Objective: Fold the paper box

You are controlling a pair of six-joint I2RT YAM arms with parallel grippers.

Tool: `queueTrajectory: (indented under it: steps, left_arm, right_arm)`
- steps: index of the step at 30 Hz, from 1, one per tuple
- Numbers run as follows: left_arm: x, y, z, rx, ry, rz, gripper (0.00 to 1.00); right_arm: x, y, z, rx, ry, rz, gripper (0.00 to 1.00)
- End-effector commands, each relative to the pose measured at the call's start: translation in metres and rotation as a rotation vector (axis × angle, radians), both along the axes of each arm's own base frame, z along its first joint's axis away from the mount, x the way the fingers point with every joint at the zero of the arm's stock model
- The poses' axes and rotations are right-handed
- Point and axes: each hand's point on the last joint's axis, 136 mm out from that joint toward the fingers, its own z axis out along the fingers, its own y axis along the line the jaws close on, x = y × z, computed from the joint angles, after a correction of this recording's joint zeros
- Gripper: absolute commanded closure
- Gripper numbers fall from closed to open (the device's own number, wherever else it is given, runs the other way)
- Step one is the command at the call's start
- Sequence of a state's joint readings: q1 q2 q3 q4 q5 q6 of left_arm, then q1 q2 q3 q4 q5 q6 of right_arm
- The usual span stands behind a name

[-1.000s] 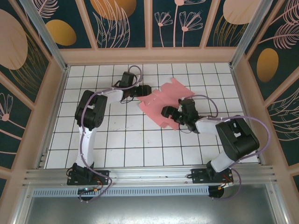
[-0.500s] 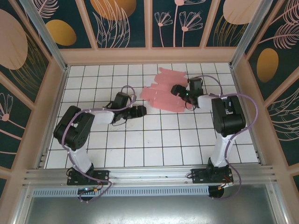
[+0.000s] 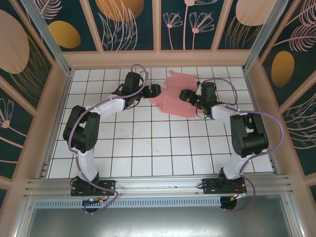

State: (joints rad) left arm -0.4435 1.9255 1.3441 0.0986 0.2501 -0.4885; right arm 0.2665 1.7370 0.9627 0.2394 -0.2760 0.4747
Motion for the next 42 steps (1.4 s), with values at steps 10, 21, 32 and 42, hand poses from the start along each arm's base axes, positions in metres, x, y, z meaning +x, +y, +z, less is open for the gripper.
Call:
queueTrajectory:
  steps: [10,21,32,42]
  left_arm:
    - [-0.032,0.084,-0.022,0.085,0.063,0.172,0.1]
    - [-0.036,0.108,-0.013,0.091,0.033,0.226,0.01]
    - [0.001,0.062,-0.002,0.014,-0.01,0.066,0.01]
    - [0.017,-0.032,-0.031,0.103,0.055,-0.206,0.27]
  right_arm:
    - [0.062,0.077,-0.053,-0.078,0.142,0.093,0.59]
    - [0.008,0.109,-0.1,-0.208,0.267,0.335,0.72]
    - [-0.077,0.142,-0.054,-0.251,0.053,0.658,0.68]
    - [-0.102,0.105,0.01,-0.026,-0.124,0.379,0.65]
